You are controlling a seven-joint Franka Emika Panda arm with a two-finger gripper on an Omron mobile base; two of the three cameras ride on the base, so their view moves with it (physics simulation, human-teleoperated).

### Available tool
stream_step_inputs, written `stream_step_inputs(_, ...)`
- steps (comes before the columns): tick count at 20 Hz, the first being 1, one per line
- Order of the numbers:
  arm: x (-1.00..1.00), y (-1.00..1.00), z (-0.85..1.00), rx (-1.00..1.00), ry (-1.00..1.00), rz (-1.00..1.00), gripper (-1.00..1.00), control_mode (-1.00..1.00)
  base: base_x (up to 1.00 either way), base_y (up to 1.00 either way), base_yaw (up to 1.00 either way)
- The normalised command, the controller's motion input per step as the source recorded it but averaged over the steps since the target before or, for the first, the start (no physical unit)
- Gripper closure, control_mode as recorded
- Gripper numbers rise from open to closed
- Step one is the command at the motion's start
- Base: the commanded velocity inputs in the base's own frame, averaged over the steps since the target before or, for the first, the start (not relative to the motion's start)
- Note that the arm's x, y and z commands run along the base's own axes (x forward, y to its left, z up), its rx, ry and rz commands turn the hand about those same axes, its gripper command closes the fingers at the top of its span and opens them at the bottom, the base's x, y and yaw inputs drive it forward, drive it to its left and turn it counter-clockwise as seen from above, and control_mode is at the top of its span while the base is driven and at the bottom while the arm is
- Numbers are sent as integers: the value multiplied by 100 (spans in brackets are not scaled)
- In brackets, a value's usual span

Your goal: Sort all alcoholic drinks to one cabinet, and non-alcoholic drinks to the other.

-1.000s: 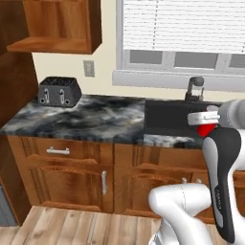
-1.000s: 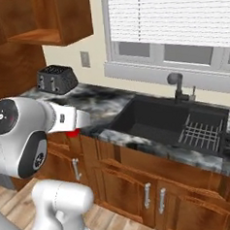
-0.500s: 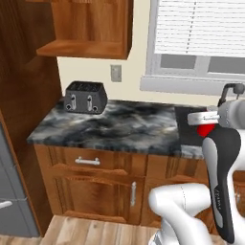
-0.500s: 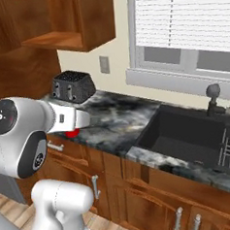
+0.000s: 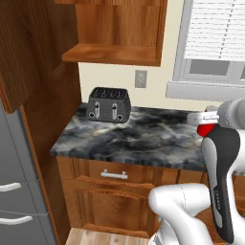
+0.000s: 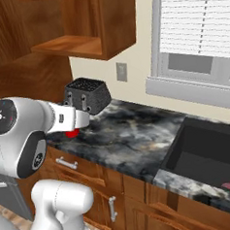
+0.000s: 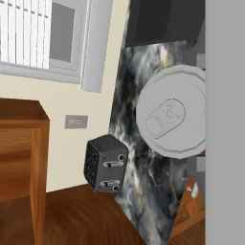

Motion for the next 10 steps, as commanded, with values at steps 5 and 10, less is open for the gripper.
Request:
stream_step_inputs(5,0,0,0,0,0,0,100,100,53,29,1)
stream_step_inputs(10,0,0,0,0,0,0,100,100,44,20,0)
